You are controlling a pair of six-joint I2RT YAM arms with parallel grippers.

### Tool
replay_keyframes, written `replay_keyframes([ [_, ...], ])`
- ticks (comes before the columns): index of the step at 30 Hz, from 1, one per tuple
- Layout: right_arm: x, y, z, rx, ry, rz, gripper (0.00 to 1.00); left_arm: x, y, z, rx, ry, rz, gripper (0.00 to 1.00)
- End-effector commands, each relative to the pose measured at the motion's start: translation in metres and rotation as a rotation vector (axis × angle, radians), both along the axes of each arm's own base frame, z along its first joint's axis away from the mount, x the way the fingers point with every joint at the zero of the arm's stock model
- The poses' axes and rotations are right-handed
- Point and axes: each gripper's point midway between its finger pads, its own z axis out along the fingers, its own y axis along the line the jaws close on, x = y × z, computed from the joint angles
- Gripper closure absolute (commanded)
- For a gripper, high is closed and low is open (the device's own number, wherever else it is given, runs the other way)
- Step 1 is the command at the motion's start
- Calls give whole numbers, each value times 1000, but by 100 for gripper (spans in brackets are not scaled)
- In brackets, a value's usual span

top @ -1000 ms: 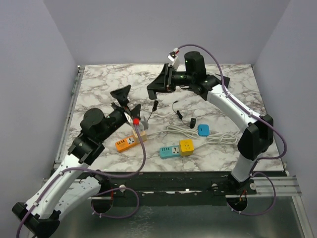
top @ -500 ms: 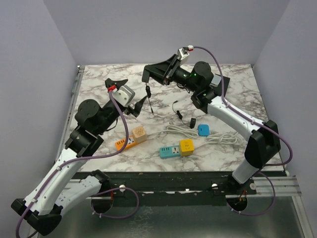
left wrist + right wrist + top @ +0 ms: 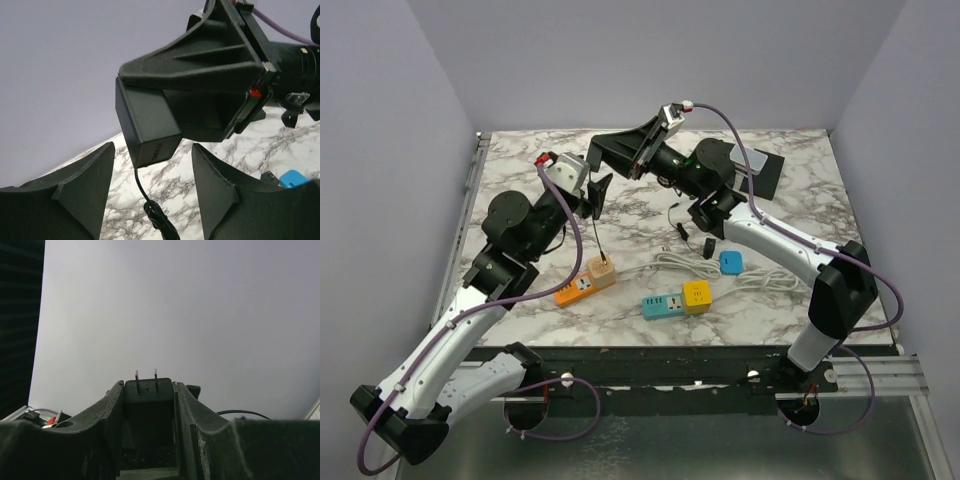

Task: Insert the plug
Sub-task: Pick up the plug from the center of the board.

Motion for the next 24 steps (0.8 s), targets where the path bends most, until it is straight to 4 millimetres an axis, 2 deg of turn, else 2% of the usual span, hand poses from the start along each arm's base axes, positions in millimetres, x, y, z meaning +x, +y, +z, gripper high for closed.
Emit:
replay_keyframes([
  [1,5,-4,16,58,-18,-35,94,-7,8,43,-99,-87,17,38],
  [9,3,-3,15,68,-17,-24,95,-13,8,47,-123,-89,1,40],
  [13,0,1,14,74,-13,-6,96,-10,8,49,-127,-86,6,41],
  [24,-10,10,10,47,-17,30,96,-3,4,65,-154,-118,12,59],
])
